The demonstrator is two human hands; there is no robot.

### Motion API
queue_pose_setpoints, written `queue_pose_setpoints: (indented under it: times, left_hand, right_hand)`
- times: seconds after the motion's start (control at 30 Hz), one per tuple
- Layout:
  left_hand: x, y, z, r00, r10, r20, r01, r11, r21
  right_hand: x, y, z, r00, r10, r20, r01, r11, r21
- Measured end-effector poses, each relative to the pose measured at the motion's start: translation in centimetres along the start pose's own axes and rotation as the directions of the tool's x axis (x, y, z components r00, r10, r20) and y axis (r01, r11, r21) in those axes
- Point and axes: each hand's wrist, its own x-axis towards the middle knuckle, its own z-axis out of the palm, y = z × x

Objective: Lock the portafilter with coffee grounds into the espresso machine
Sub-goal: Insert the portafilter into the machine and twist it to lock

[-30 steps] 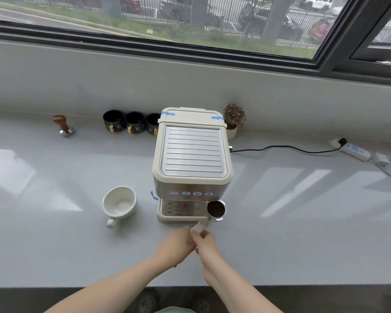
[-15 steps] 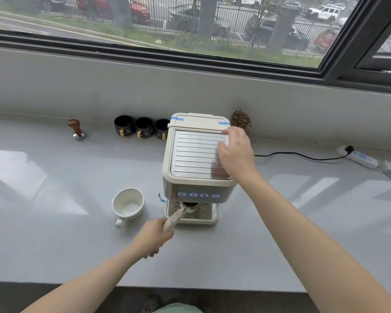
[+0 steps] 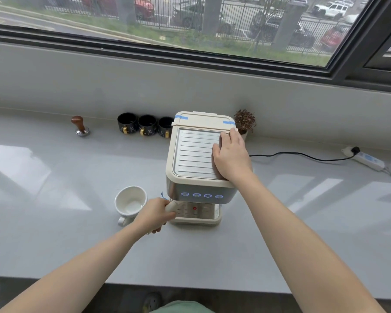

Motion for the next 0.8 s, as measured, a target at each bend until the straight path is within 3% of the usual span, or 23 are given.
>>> queue_pose_setpoints:
  times: [0.13, 0.6, 0.8]
  left_hand:
    - [0.6, 0.9, -0.7, 0.999, 0.028, 0.021, -0.028, 1.0, 0.009]
    - [1.7, 1.0, -3.4, 0.994, 0.099, 0.042, -0.104, 0.987, 0.123]
    - [0.4, 0.7, -0.6, 0.999, 0.017, -0.031, -0.017, 1.0, 0.008]
  right_hand:
    - [0.1, 0.6, 0.5, 0.998, 0.062, 0.017, -0.063, 0.992, 0.11]
    - [0.0, 0.3, 0.3, 0.992, 0.124, 0.024, -0.125, 0.988, 0.09]
    - [-0.1, 0.2, 0.3, 0.99, 0.138, 0.019, -0.139, 0.985, 0.1]
